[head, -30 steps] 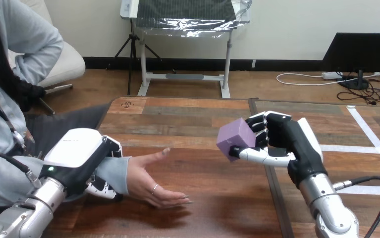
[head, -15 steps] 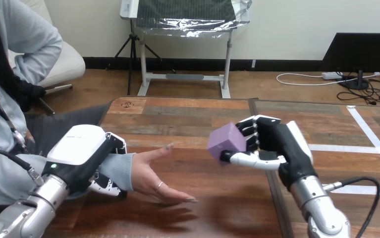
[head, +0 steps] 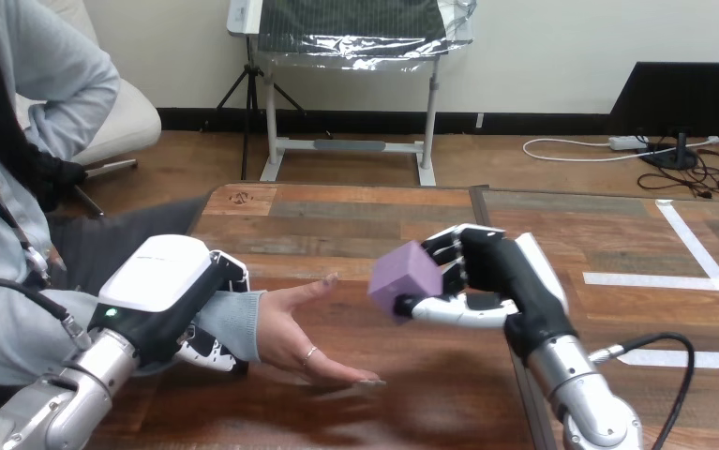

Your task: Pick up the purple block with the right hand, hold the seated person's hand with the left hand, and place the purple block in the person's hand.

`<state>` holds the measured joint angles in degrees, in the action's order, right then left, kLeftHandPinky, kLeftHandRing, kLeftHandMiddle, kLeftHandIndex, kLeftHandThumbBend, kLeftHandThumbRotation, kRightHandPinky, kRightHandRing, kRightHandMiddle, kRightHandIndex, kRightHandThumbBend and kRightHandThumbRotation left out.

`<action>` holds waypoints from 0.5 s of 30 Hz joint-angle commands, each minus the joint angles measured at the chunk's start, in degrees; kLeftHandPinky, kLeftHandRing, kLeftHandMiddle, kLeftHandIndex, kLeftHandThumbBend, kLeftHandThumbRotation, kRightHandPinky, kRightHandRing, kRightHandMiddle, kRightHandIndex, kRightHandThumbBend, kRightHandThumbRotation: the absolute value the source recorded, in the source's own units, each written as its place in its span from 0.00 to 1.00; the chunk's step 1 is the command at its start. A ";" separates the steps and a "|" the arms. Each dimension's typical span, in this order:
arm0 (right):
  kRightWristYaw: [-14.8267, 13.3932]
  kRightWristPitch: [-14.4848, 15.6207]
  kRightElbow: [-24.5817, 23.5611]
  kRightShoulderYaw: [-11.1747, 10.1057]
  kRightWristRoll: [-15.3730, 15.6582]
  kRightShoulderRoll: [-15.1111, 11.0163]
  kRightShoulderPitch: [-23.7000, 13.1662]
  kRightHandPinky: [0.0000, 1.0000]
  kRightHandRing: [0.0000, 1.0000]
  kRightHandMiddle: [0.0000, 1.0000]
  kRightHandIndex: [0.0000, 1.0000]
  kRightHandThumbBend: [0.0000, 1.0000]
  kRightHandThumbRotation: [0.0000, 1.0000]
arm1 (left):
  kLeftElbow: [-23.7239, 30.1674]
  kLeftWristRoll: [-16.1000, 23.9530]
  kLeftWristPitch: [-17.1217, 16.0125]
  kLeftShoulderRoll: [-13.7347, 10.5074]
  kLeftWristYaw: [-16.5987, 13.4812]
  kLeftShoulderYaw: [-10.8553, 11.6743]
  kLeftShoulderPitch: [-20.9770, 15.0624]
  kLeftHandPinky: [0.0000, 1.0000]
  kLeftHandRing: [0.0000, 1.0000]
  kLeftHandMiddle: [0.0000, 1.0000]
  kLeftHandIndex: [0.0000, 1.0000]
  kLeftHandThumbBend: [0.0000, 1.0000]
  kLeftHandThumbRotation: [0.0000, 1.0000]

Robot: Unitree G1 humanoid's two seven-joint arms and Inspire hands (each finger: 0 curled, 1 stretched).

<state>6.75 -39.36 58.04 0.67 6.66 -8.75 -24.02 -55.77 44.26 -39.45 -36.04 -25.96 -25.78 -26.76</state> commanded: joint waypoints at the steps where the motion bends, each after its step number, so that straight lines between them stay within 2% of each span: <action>1: 0.90 -2.03 -0.87 0.18 -0.96 1.46 -3.35 0.32 0.37 0.43 0.48 0.76 0.00 | 5.88 -2.14 -0.01 -0.70 0.00 2.90 -3.18 0.29 0.30 0.33 0.34 0.87 0.00; 15: -0.17 -2.06 -2.39 2.00 0.88 3.31 -1.59 0.31 0.35 0.42 0.48 0.78 0.00 | 9.06 -3.18 1.57 -0.43 2.00 3.61 -2.35 0.27 0.29 0.33 0.34 0.87 0.00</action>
<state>7.45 -39.46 58.03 2.21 7.26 -6.09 -23.97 -51.79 43.22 -37.81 -36.06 -23.18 -25.41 -26.04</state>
